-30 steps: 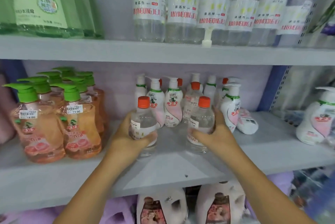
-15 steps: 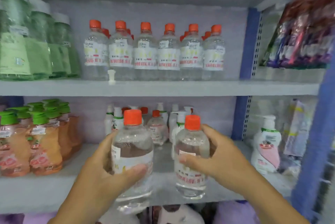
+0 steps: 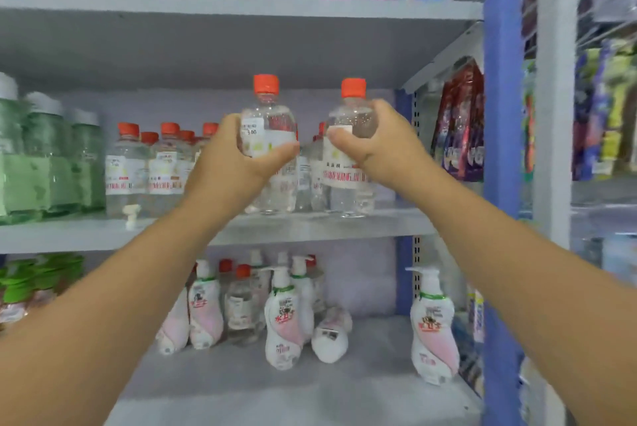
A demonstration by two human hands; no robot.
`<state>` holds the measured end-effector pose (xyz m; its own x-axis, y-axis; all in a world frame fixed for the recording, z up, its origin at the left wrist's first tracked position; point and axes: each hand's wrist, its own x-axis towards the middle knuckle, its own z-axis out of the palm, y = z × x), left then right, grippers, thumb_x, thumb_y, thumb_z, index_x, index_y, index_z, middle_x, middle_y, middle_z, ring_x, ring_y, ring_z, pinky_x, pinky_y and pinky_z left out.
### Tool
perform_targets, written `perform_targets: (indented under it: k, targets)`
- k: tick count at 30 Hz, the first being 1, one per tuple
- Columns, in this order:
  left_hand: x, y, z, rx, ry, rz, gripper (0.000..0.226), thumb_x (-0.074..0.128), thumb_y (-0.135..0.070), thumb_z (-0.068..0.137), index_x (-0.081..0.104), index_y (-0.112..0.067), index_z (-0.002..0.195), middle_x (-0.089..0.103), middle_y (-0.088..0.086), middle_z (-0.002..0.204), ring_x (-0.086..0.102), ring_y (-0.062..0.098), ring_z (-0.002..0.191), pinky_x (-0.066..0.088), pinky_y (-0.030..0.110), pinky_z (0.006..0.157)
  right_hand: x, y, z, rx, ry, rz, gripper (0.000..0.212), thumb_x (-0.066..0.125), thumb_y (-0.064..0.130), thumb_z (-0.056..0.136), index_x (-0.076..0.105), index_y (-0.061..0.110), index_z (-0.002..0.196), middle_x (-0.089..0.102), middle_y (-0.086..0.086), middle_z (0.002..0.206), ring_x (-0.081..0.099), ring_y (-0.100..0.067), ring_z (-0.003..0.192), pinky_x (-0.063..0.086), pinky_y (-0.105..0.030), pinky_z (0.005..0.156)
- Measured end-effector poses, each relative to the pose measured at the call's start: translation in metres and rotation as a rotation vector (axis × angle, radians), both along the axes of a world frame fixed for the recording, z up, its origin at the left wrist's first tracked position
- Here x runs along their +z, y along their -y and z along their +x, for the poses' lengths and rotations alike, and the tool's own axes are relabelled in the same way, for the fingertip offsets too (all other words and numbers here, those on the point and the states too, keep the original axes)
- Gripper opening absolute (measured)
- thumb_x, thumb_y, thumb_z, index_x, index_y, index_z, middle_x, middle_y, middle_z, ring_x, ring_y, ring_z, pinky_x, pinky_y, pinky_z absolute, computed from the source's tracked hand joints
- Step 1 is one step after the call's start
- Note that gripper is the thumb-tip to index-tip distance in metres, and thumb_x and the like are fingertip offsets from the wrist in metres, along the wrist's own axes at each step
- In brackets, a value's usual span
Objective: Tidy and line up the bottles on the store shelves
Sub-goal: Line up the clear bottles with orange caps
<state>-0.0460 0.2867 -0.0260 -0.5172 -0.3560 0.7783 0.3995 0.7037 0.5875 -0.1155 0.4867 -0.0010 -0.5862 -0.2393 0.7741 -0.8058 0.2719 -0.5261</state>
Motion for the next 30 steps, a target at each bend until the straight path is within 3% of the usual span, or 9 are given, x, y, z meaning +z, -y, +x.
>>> perform_targets:
  k: [7,11,13,16,20,22,24,27,30]
  targets:
    - [-0.012,0.009,-0.048,0.130,0.155,-0.051,0.062,0.068,-0.073,0.077,0.049,-0.032,0.120,0.062,-0.018,0.100,0.063,0.008,0.089,0.055,0.037,0.080,-0.006,0.016,-0.044,-0.035,0.121,0.129,0.051,0.067,0.054,0.090,0.044,0.024,0.125,0.059,0.011,0.104,0.057,0.000,0.084,0.042,-0.021,0.058]
    - [-0.009,0.015,-0.060,0.183,0.235,-0.186,0.065,0.046,-0.087,0.080,0.048,-0.030,0.111,0.062,-0.014,0.094,0.063,0.015,0.086,0.055,0.040,0.080,-0.013,0.026,-0.065,-0.187,0.010,0.266,0.070,0.056,0.072,0.087,0.043,0.026,0.137,0.052,0.001,0.132,0.059,-0.017,0.108,0.052,-0.039,0.087]
    - [-0.011,0.019,-0.062,0.170,0.291,-0.274,0.063,0.039,-0.089,0.081,0.051,-0.032,0.106,0.063,-0.013,0.091,0.064,0.012,0.082,0.053,0.035,0.073,-0.018,0.028,-0.072,-0.116,0.035,0.233,0.073,0.054,0.074,0.087,0.039,0.028,0.143,0.051,0.001,0.135,0.061,-0.015,0.108,0.054,-0.037,0.089]
    - [-0.018,0.022,-0.059,-0.003,0.443,-0.253,0.050,0.062,-0.068,0.086,0.041,-0.036,0.118,0.060,-0.023,0.100,0.059,-0.001,0.089,0.047,0.026,0.072,-0.027,0.027,-0.077,0.024,0.147,0.150,0.056,0.051,0.062,0.096,0.038,0.030,0.141,0.062,0.011,0.115,0.061,0.004,0.091,0.048,-0.015,0.068]
    - [-0.019,0.033,-0.058,-0.080,0.510,-0.179,0.053,0.070,-0.052,0.087,0.046,-0.037,0.133,0.062,-0.020,0.114,0.061,0.002,0.096,0.048,0.026,0.078,-0.030,0.024,-0.084,0.043,0.232,0.171,0.052,0.044,0.070,0.094,0.044,0.030,0.129,0.063,0.020,0.108,0.060,0.006,0.092,0.046,-0.018,0.068]
    - [-0.018,0.035,-0.059,-0.086,0.490,-0.135,0.054,0.073,-0.051,0.084,0.049,-0.036,0.131,0.064,-0.016,0.115,0.064,0.006,0.099,0.053,0.030,0.085,-0.031,0.024,-0.087,0.070,0.254,0.150,0.061,0.047,0.074,0.090,0.050,0.028,0.129,0.068,0.018,0.110,0.066,0.000,0.096,0.054,-0.025,0.080]
    - [-0.020,0.034,-0.059,-0.105,0.476,-0.107,0.057,0.078,-0.051,0.082,0.046,-0.035,0.127,0.065,-0.016,0.112,0.065,0.004,0.097,0.052,0.026,0.078,-0.033,0.023,-0.093,0.129,0.299,0.130,0.056,0.059,0.069,0.088,0.055,0.031,0.129,0.072,0.016,0.112,0.070,-0.002,0.099,0.057,-0.031,0.090]
    - [-0.020,0.030,-0.057,-0.129,0.459,-0.041,0.069,0.084,-0.051,0.075,0.041,-0.037,0.127,0.065,-0.015,0.106,0.064,0.001,0.091,0.046,0.023,0.069,-0.035,0.018,-0.089,0.209,0.364,0.139,0.047,0.080,0.041,0.084,0.052,0.036,0.122,0.070,0.016,0.113,0.068,0.003,0.097,0.054,-0.021,0.082]
    - [-0.020,0.028,-0.056,-0.091,0.445,-0.065,0.071,0.084,-0.056,0.072,0.041,-0.037,0.126,0.061,-0.018,0.104,0.062,0.001,0.091,0.048,0.025,0.073,-0.036,0.019,-0.084,0.135,0.314,0.137,0.059,0.086,0.043,0.077,0.049,0.033,0.122,0.067,0.017,0.110,0.065,0.005,0.091,0.049,-0.016,0.069]
